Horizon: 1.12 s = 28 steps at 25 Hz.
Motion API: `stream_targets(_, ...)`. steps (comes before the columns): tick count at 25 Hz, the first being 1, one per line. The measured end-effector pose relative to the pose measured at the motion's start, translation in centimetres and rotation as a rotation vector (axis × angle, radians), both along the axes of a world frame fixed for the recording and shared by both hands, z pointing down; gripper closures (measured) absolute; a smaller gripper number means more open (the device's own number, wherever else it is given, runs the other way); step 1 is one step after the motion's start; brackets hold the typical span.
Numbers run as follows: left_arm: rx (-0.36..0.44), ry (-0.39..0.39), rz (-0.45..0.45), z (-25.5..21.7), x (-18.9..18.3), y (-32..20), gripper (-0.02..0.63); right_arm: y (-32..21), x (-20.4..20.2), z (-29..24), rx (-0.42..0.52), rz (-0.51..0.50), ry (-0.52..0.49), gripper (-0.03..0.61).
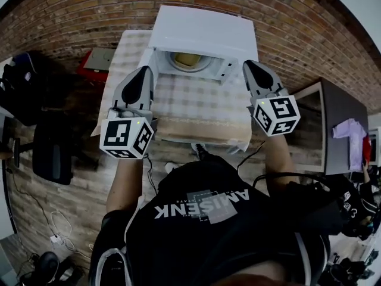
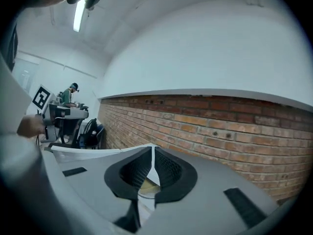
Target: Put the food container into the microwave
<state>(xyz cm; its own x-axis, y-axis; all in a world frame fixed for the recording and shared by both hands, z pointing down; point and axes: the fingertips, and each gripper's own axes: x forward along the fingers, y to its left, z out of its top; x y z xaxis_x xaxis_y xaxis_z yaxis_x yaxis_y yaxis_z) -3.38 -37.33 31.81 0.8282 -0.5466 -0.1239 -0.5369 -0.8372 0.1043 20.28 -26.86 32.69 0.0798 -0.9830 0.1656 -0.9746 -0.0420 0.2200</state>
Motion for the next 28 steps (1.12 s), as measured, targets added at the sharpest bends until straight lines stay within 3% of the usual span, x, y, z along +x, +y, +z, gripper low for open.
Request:
stream_targets(4, 0.021, -0.009, 0.026, -0.2, 0.9, 0.3, 0.602, 2.8, 2.1, -1.4, 0.028, 0.101, 0.003, 0.528)
stream_targets(10, 0.016, -0.024, 0.044, -0.6, 2.3, 1.4, 0.603, 5.9, 5.3, -1.7, 0.046, 0.172, -0.021, 0.532)
stream_targets(20, -0.014, -0.021, 0.024, -1.4, 7.2, 2.7, 0.602, 9.1, 10.9, -4.3, 0.085, 0.178, -0.003, 0.537)
stream_targets(28, -0.057, -0.044, 0.024, -1.3, 10.4, 4.7, 0.603, 11.9, 15.6, -3.4, 0.08, 0.197, -0.026, 0.537)
